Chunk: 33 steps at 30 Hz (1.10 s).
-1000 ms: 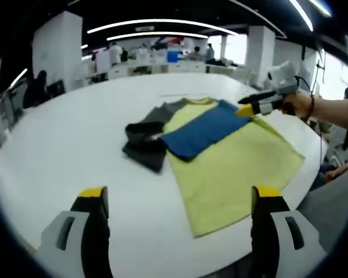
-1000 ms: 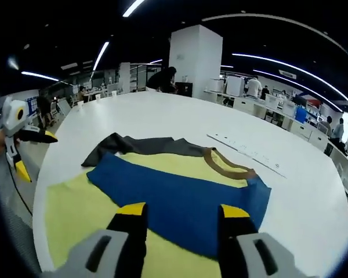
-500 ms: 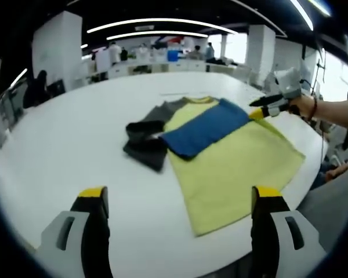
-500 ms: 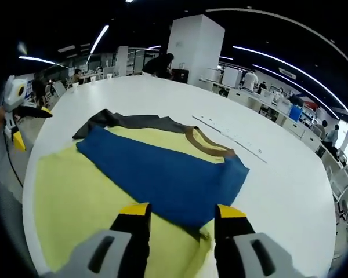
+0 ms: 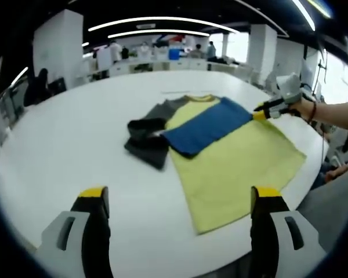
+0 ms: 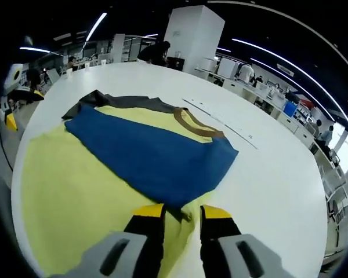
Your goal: Fold the garment on the visible template until the final outline fits inside the template.
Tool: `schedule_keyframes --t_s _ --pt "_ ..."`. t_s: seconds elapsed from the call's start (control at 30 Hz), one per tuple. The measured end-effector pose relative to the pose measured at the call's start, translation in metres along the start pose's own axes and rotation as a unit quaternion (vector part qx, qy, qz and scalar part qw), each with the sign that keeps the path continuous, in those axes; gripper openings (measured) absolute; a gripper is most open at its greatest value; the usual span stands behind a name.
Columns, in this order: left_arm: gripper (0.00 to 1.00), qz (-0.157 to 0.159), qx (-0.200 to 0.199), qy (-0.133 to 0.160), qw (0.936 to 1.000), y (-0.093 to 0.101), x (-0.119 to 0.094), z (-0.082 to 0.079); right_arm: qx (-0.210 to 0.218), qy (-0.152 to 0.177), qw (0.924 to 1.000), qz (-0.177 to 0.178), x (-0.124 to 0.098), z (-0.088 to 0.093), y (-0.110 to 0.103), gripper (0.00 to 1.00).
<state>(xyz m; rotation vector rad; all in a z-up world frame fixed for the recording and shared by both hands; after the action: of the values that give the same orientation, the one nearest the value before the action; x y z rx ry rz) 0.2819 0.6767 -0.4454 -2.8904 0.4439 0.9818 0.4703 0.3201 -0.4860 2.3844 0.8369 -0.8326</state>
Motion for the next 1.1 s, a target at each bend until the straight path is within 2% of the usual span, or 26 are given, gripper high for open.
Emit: schedule_keyframes --t_s 0.23,0.53,0.73,0.93,1.1 --pt "0.97 -0.001 -0.007 -0.003 1.0000 -0.0019 -0.0002 0.0013 -0.029 -0.008 0.9995 0.007 0.0064 -0.0012 0.0004 0.10" --pt "0.96 -0.001 -0.010 -0.007 0.9999 -0.0039 -0.0007 0.0042 -0.041 -0.013 0.9991 -0.001 0.0003 0.0000 0.0008 0.10" --pt "0.96 0.003 -0.007 -0.004 1.0000 -0.0009 0.0011 0.0016 -0.047 -0.018 0.9987 -0.002 0.0059 0.0016 0.0009 0.09" --pt "0.96 0.001 -0.008 -0.004 1.0000 -0.0021 -0.0009 0.0020 -0.104 -0.031 0.9941 -0.002 0.0041 0.0035 -0.0023 0.09" --pt "0.95 -0.001 -0.010 -0.011 0.9999 -0.0031 -0.0007 0.0057 -0.102 -0.030 0.9943 -0.002 0.0042 0.0041 0.0011 0.07"
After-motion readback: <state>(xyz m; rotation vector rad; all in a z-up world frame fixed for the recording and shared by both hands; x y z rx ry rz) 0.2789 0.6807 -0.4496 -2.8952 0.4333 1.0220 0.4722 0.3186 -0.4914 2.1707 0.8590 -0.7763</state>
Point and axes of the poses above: the point that each gripper's makers call its tool centre point, and the gripper's own axes: x roughly forward along the fingers, y roughly to its right, z roughly out of its underside, the point moved 5 cm from there along -x, roughly backward along the fingers
